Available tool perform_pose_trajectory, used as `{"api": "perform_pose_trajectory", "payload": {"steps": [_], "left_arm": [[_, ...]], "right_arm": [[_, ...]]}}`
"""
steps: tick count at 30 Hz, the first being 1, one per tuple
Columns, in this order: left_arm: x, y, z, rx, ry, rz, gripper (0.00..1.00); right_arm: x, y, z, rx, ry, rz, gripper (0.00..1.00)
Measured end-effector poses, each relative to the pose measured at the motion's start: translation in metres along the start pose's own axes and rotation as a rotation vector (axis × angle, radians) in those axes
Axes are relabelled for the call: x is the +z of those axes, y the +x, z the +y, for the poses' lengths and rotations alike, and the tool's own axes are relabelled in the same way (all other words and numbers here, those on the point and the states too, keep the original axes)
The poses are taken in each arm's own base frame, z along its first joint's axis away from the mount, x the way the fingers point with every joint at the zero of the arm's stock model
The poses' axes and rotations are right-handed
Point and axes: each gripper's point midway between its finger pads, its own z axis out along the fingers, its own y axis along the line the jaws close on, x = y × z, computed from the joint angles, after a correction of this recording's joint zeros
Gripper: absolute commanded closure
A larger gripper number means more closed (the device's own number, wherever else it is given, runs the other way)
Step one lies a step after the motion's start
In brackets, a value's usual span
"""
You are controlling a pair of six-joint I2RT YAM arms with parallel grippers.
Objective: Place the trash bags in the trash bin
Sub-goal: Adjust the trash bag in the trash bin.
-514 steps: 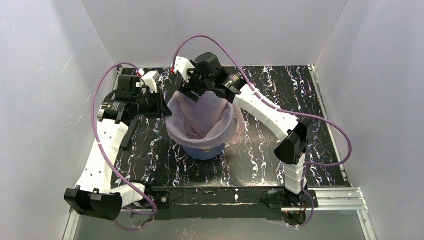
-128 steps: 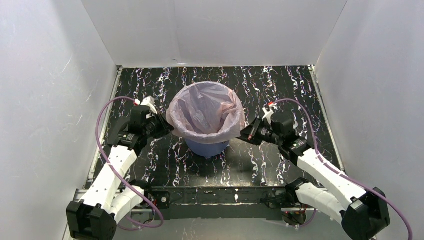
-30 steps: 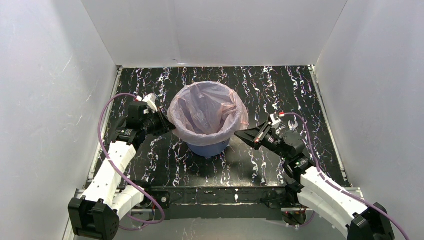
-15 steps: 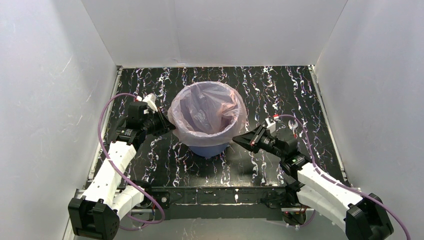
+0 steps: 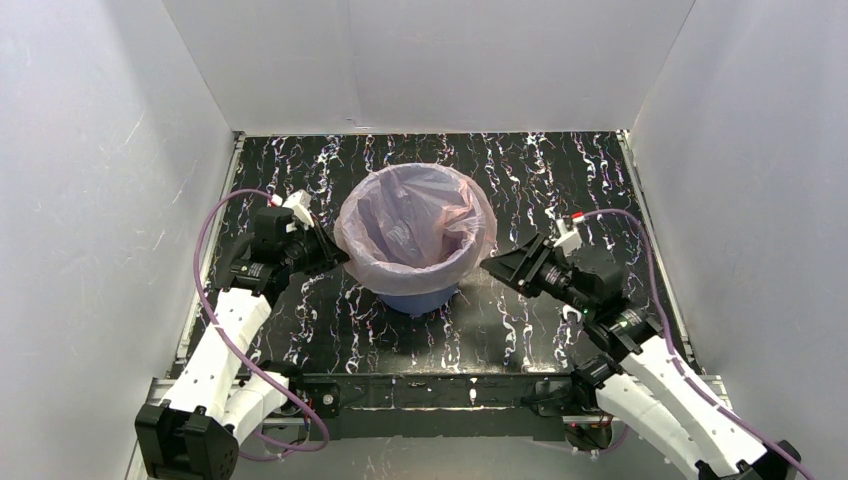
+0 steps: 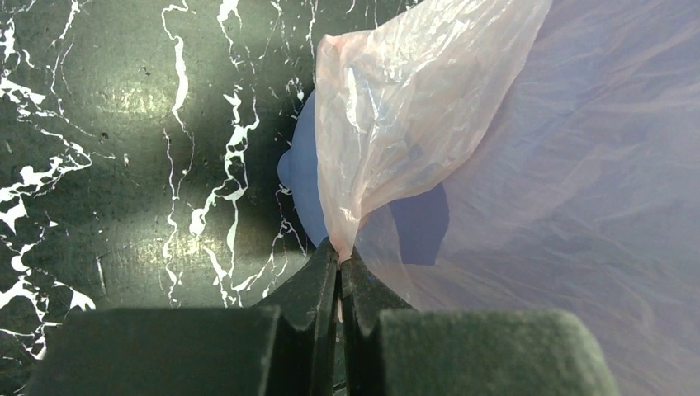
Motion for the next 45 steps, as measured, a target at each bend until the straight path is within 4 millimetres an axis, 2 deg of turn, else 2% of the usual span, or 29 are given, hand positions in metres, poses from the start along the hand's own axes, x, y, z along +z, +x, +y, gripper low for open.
{"api": "perform_pose_trajectory", "payload": {"steps": [3,5,6,8,11,13,14,16,18,22,26,31,34,39,45], "left_arm": [[0.001,0.004,0.004,-0.003,-0.01,0.009,0.95],[0.002,0.007,0.006,-0.005,-0.017,0.016,0.84],[0.002,0.008,0.007,-0.006,-0.019,0.018,0.76],[0.001,0.009,0.007,-0.006,-0.019,0.018,0.7],[-0.004,0.008,0.005,-0.007,-0.015,0.003,0.55],[-0.008,0.007,0.003,-0.005,-0.01,-0.012,0.53],[-0.011,0.006,0.002,-0.003,-0.007,-0.019,0.5],[-0.015,0.006,0.001,0.0,-0.004,-0.03,0.42],[-0.02,0.008,0.002,0.002,-0.01,-0.036,0.4],[-0.031,0.009,0.003,0.002,-0.022,-0.064,0.34],[-0.04,0.01,0.004,0.005,-0.03,-0.083,0.34],[-0.046,0.012,0.006,0.001,-0.048,-0.082,0.34],[-0.052,0.009,0.002,0.005,-0.042,-0.097,0.34],[-0.068,-0.006,-0.018,0.027,0.016,-0.143,0.31],[-0.084,-0.019,-0.039,0.047,0.087,-0.182,0.27]], "right_arm": [[-0.014,-0.018,0.02,-0.112,0.009,-0.065,0.56],[-0.021,-0.03,0.038,-0.198,0.012,-0.093,0.65],[-0.024,-0.035,0.049,-0.239,0.009,-0.101,0.68],[-0.026,-0.052,0.081,-0.348,-0.004,-0.109,0.75],[-0.012,-0.071,0.123,-0.497,-0.016,-0.071,0.8],[0.005,-0.081,0.144,-0.592,-0.031,-0.029,0.8],[0.016,-0.084,0.148,-0.631,-0.03,-0.001,0.79],[0.035,-0.084,0.144,-0.686,-0.012,0.067,0.78],[0.054,-0.078,0.132,-0.735,0.025,0.153,0.77],[0.08,-0.05,0.123,-0.85,0.086,0.302,0.75],[0.098,-0.021,0.127,-0.99,0.12,0.394,0.73],[0.113,-0.007,0.118,-1.142,0.19,0.442,0.72],[0.124,-0.006,0.098,-1.243,0.279,0.478,0.71],[0.143,0.008,0.052,-1.342,0.398,0.603,0.71],[0.151,0.016,0.018,-1.388,0.465,0.695,0.71]]}}
